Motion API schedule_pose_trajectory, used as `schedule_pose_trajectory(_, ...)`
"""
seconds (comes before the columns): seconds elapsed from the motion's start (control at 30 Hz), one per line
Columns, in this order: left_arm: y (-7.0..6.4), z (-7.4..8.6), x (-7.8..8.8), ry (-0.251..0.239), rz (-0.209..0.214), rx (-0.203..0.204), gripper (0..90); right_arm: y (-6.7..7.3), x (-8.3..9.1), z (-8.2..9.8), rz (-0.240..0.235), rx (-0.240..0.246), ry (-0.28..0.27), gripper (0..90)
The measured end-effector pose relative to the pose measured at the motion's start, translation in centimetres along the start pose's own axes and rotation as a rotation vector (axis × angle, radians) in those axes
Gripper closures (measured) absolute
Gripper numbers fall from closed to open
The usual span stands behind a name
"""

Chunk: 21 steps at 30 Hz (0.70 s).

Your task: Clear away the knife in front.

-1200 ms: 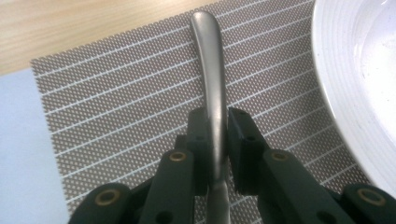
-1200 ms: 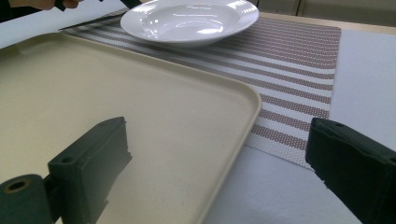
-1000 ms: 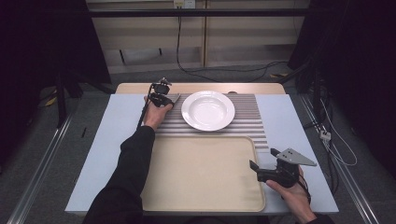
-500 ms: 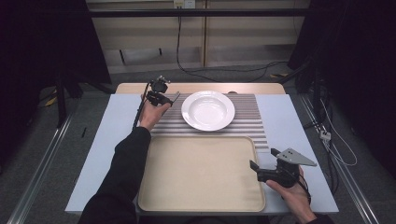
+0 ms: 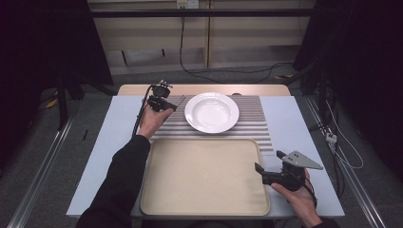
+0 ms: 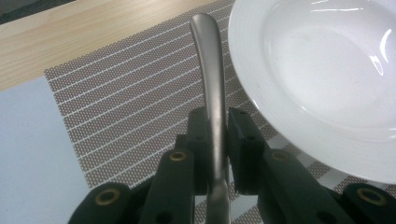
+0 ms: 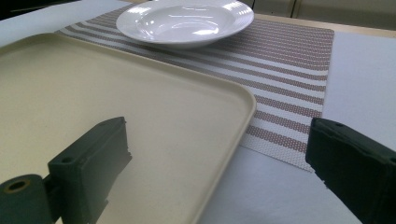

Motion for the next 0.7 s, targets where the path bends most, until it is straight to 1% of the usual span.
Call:
schedule_pose_trajectory(0.03,-0.1,0.1,0.2,0.001,-0.006,-0.008,79.7,0.0,0.0,0.0,0.001,0.001,0.001,6.0)
schedule_pose_trajectory(0.1,-0.4,0.2,0.5,-0.007,-0.003,-0.005,79.8,0.0,0.0,0.0,-0.001,0.001,0.000,6.0)
schedule_pose_trajectory(0.13,-0.4,0.2,0.8,-0.012,-0.005,-0.013,79.8,0.0,0.0,0.0,-0.002,0.002,0.000,6.0)
schedule_pose_trajectory(0.17,-0.5,0.2,1.0,-0.018,-0.007,-0.011,79.7,0.0,0.0,0.0,-0.002,0.002,0.001,6.0)
schedule_pose_trajectory(0.2,-0.7,0.2,1.2,-0.027,-0.006,0.003,79.8,0.0,0.0,0.0,-0.002,0.003,0.001,6.0)
schedule_pose_trajectory(0.23,-0.7,0.2,1.5,-0.029,-0.005,-0.009,79.7,0.0,0.0,0.0,-0.001,0.004,0.001,6.1)
schedule_pose_trajectory(0.4,-1.1,0.2,2.6,-0.044,0.002,-0.030,79.7,0.1,0.0,0.0,0.000,0.005,0.003,6.0)
schedule_pose_trajectory(0.43,-1.2,0.3,2.8,-0.042,-0.002,-0.025,79.7,0.1,0.0,0.0,0.000,0.005,0.003,6.0)
schedule_pose_trajectory(0.47,-1.2,0.4,2.9,-0.042,-0.006,-0.031,79.7,0.1,0.0,0.0,0.000,0.005,0.003,6.0)
schedule_pose_trajectory(0.5,-1.4,0.5,2.9,-0.051,-0.001,-0.016,79.7,0.1,0.0,0.0,-0.001,0.004,0.003,6.0)
schedule_pose_trajectory(0.53,-1.3,0.6,3.0,-0.048,0.007,-0.034,79.7,0.1,0.0,0.0,-0.001,0.005,0.003,6.1)
schedule_pose_trajectory(0.6,-1.5,0.9,3.2,-0.056,-0.003,-0.028,79.7,0.0,0.0,0.0,-0.001,0.005,0.002,6.0)
schedule_pose_trajectory(0.67,-1.7,1.3,3.5,-0.044,-0.012,-0.061,79.7,0.0,0.0,0.0,0.001,0.002,0.002,6.0)
schedule_pose_trajectory(0.7,-1.9,1.4,3.5,-0.048,-0.014,-0.065,79.7,0.0,0.0,0.0,0.002,0.002,0.003,6.0)
Point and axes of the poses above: each handheld gripper's, and its own axes: x roughly backward along the jaws, z roughly out of its underside, y roughly to its left, the point moved 3 cm from there along -x, roughly forward along the jaws, and after that the axes turned 14 degrees about -z, right-handed, at the moved point
